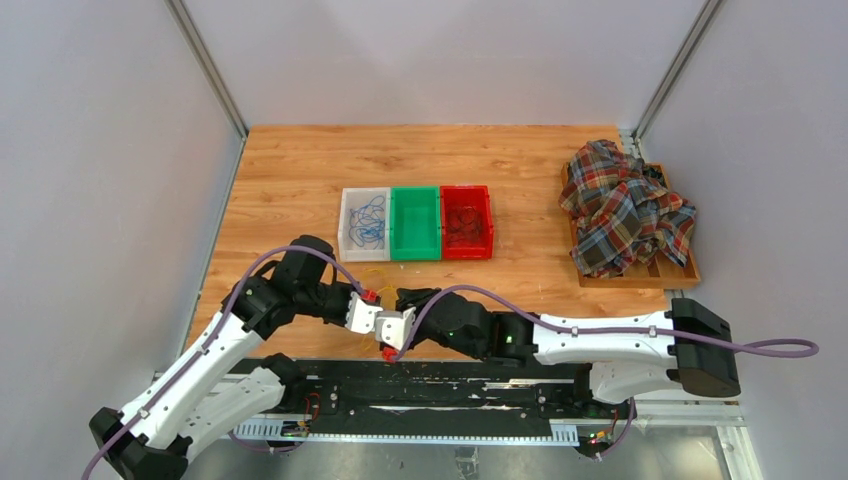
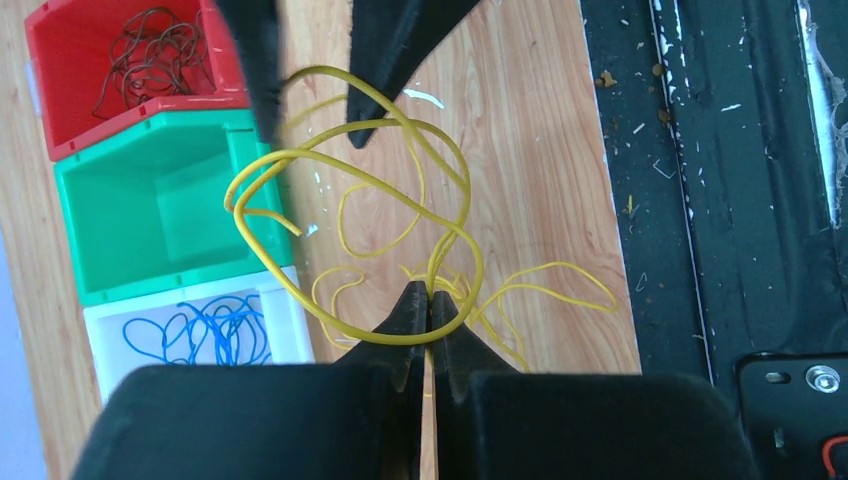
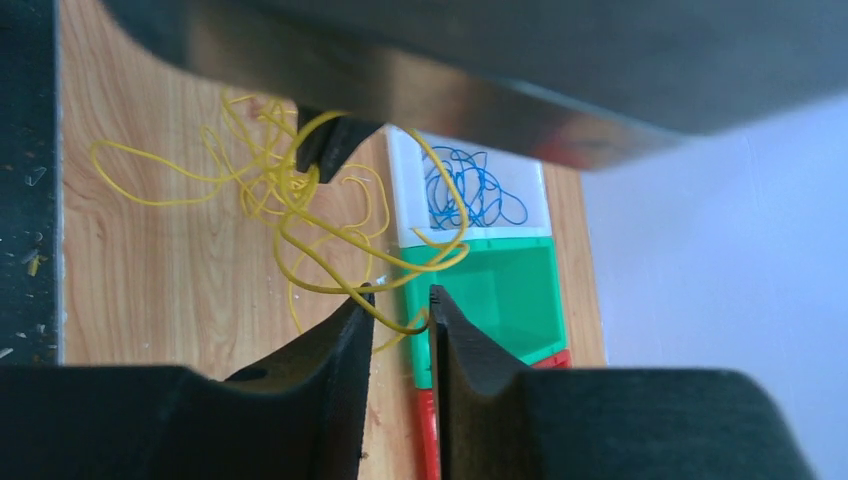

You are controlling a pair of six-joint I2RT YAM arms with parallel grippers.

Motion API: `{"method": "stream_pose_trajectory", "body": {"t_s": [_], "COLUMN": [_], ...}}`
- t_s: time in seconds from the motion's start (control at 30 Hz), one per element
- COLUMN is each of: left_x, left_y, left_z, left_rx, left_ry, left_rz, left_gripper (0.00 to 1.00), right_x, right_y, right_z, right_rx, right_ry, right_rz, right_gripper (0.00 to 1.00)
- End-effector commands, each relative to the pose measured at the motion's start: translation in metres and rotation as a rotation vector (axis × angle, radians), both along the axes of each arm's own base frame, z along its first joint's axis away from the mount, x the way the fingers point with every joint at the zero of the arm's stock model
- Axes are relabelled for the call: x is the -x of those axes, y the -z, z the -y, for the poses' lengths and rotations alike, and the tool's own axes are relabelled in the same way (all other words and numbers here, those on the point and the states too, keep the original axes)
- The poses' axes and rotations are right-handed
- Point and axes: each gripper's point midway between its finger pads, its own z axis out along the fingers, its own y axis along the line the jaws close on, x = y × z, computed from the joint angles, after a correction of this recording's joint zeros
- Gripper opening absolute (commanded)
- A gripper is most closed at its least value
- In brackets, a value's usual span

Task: Untangle the cables

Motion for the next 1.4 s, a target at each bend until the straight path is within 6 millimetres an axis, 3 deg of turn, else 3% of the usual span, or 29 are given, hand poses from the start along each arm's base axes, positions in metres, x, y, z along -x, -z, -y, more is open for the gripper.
{"method": "stream_pose_trajectory", "body": {"t_s": [0.0,0.07,0.2,0.4,0.53,0.6,0.8,0.93,1.1,1.3,1.37], "left_x": [-0.002,-0.004,-0.007,-0.027,-0.04,-0.042,-0.043,-0.028,-0.001,-0.017,-0.018], "left_y": [-0.016,-0.018,-0.02,-0.028,-0.033,-0.039,-0.092,-0.122,-0.126,-0.14,-0.144], "left_z": [0.004,0.003,-0.001,-0.006,-0.011,-0.011,0.002,0.021,0.047,0.058,0.06], "left_rx": [0.031,0.029,0.024,0.05,0.069,0.097,0.268,0.386,0.457,0.543,0.564], "left_ry": [-0.004,-0.015,-0.032,-0.117,-0.177,-0.201,-0.198,-0.176,-0.069,-0.146,-0.167], "left_rz": [0.011,0.018,0.053,0.176,0.245,0.262,0.344,0.187,-0.048,-0.096,-0.122], "left_gripper": [0.01,0.01,0.05,0.08,0.3,0.47,0.61,0.68,0.79,0.8,0.8], "right_x": [0.0,-0.003,-0.023,-0.051,-0.054,-0.052,-0.039,-0.03,-0.026,-0.02,-0.021], "right_y": [-0.012,-0.013,-0.01,-0.023,-0.04,-0.049,-0.067,-0.084,-0.127,-0.186,-0.195], "right_z": [-0.007,-0.003,0.021,0.076,0.103,0.107,0.097,0.078,0.049,0.026,0.021], "right_rx": [-0.048,-0.077,-0.168,-0.382,-0.482,-0.505,-0.452,-0.449,-0.523,-0.659,-0.683], "right_ry": [0.024,0.057,0.186,0.334,0.369,0.357,0.283,0.215,0.124,0.001,-0.016], "right_rz": [-0.009,-0.042,-0.15,-0.315,-0.354,-0.375,-0.463,-0.536,-0.598,-0.61,-0.611], "right_gripper": [0.15,0.02,0.01,0.01,0.01,0.01,0.01,0.01,0.01,0.01,0.01]}}
